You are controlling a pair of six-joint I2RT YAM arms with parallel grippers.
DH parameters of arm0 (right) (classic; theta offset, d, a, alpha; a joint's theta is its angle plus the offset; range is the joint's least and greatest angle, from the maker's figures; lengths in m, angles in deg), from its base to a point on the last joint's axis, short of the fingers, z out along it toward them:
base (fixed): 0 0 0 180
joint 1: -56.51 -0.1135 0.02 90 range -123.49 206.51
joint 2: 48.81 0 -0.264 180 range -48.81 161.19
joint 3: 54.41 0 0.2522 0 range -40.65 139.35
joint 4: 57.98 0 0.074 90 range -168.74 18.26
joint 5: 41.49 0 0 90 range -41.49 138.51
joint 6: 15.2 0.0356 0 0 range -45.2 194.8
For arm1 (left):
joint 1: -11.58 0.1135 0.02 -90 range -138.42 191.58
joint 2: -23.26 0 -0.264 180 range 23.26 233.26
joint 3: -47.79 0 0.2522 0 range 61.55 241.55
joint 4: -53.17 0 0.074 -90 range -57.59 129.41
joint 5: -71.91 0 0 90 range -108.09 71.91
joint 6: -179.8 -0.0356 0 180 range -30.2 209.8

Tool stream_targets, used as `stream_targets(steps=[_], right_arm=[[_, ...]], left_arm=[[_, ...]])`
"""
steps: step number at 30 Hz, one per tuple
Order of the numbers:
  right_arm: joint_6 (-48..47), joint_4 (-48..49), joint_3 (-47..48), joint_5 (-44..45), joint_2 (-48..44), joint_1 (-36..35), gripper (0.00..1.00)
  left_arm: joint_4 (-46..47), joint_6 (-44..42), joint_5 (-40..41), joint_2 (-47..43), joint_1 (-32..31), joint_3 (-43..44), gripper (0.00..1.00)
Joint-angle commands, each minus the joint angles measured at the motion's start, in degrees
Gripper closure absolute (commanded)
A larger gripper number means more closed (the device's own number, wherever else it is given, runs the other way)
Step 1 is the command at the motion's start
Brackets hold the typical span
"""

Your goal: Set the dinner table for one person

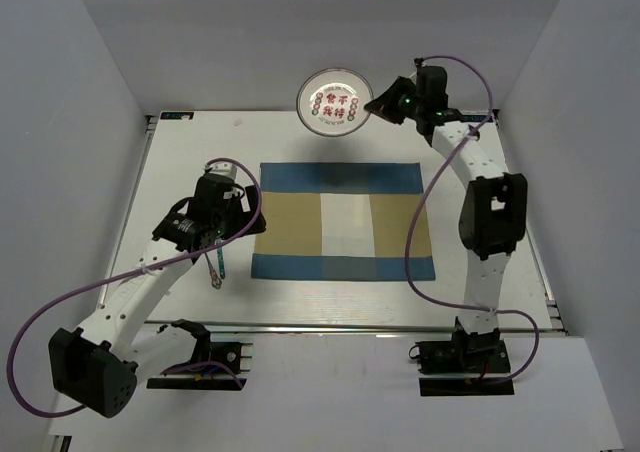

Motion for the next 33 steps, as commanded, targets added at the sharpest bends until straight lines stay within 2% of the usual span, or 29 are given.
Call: stream_targets(steps=[1, 3, 4, 6, 7, 11, 14, 21, 33], right_arm=[[-2.63, 2.86, -8.54, -5.64, -9.52, 0.36, 1.0], [-3.16, 3.38, -15.33, -7.22, -14.94, 0.36, 1.0], [-2.81, 7.3, -24.06, -7.92, -16.63, 0.27, 1.0], [-1.5, 12.76, -33.51, -11.25, -21.98, 0.53, 1.0], [-0.01, 18.27, -41.3, -12.57, -23.23, 0.54, 1.0], [1.14, 25.24, -53.55, -17.5, -27.36, 0.62, 1.0], [0.62, 27.29, -59.11, -17.07, -29.39, 0.71, 1.0], [-1.31, 29.22, -62.38, -18.3, -26.14, 1.15, 1.0], [-3.51, 33.44, -61.77, -19.53, -19.64, 2.91, 1.0]], left_arm=[[1.09, -0.59, -1.34, -1.22, 0.26, -0.57, 0.02], [1.18, -0.59, -1.6, -1.49, 0.26, -0.65, 0.02], [1.18, -0.59, -1.6, -1.67, 0.26, -0.65, 0.02], [1.36, -0.77, -1.95, -1.93, 0.26, -0.74, 0.02], [1.45, -0.77, -2.21, -1.93, 0.26, -0.74, 0.02], [1.45, -1.03, -3.27, -1.14, 0.26, -0.74, 0.02], [1.53, -1.21, -3.71, -0.88, 0.26, -0.74, 0.02], [1.53, -1.29, -3.8, -0.97, 0.26, -0.83, 0.02], [2.15, -1.82, -5.46, -0.7, 0.26, -0.92, 0.02]])
